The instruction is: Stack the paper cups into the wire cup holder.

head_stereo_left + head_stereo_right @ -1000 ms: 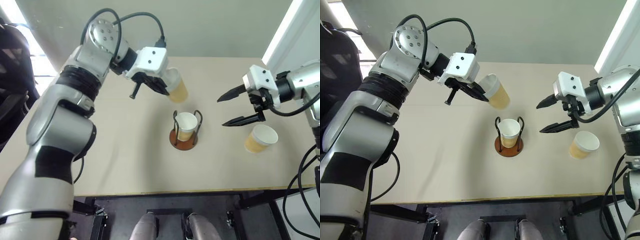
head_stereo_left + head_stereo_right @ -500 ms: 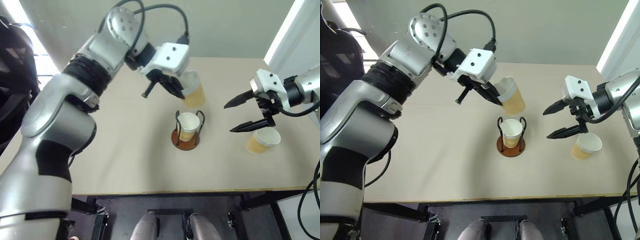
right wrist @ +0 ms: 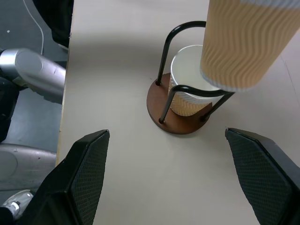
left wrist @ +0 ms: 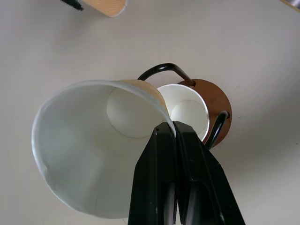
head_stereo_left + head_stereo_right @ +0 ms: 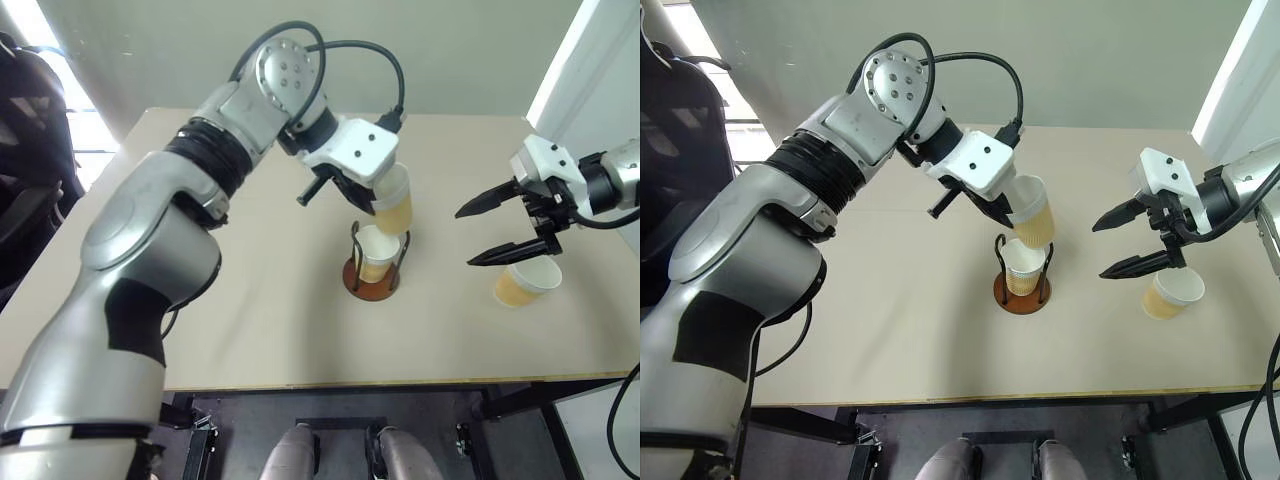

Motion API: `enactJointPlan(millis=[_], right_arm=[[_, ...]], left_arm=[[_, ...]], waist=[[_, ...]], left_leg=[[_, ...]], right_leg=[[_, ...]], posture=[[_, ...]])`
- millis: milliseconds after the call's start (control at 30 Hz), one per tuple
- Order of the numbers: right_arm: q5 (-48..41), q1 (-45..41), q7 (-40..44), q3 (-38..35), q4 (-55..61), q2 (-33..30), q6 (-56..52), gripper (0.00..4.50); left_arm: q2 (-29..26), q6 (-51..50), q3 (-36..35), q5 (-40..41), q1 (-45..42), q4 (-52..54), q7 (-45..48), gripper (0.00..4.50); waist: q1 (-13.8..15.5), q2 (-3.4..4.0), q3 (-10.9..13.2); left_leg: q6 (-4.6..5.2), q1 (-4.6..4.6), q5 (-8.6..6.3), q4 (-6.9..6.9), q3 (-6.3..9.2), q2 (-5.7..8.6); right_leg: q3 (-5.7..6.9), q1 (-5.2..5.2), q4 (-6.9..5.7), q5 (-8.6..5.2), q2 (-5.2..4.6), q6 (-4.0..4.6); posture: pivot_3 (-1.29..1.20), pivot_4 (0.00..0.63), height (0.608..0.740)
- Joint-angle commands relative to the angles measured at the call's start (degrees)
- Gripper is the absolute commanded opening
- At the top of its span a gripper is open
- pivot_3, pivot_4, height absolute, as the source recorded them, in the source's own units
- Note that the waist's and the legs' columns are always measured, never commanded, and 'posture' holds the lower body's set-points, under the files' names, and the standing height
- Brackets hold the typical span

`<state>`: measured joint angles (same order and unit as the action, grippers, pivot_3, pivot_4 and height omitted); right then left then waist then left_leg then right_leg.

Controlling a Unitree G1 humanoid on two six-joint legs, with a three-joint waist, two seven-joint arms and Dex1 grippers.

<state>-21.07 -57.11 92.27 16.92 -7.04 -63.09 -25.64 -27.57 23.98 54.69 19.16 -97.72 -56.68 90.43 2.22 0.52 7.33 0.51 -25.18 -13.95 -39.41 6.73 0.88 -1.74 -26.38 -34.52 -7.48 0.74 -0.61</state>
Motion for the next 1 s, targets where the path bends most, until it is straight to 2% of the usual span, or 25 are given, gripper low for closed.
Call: enactJointPlan(millis=[33, 300, 1000], right_arm=[[-0.89, -1.00, 0.23, -1.39, 1.45, -1.20, -0.36, 4.07], [-1.07, -1.37, 0.23, -0.94, 1.61, -1.39, -0.51, 4.07], [-0.01, -1.62, 0.23, -0.76, 1.36, -1.11, 0.53, 4.07]], left_arm=[[0.36, 2.31, -1.44, -1.69, -2.07, -1.06, 2.07, 0.02], [0.54, 4.19, -1.27, -3.80, -1.74, -2.04, 2.07, 0.02], [-2.57, 5.25, 4.68, -1.03, -1.12, 2.80, 2.07, 0.02]], waist=[[0.02, 0.00, 0.00], [0.10, 0.00, 0.00], [0.15, 0.00, 0.00]], left_leg=[[0.01, 0.00, -0.01, -0.01, 0.00, 0.00], [0.06, -0.02, -0.04, -0.11, 0.01, 0.01], [0.16, -0.06, -0.16, -0.40, 0.02, 0.02]], right_leg=[[-0.01, 0.00, 0.00, 0.01, 0.00, -0.01], [-0.01, 0.02, 0.01, 0.03, -0.01, -0.05], [-0.01, 0.09, -0.01, 0.06, -0.01, -0.11]], posture=[[0.00, 0.150, 0.740], [0.00, 0.150, 0.740], [0.00, 0.150, 0.740]])
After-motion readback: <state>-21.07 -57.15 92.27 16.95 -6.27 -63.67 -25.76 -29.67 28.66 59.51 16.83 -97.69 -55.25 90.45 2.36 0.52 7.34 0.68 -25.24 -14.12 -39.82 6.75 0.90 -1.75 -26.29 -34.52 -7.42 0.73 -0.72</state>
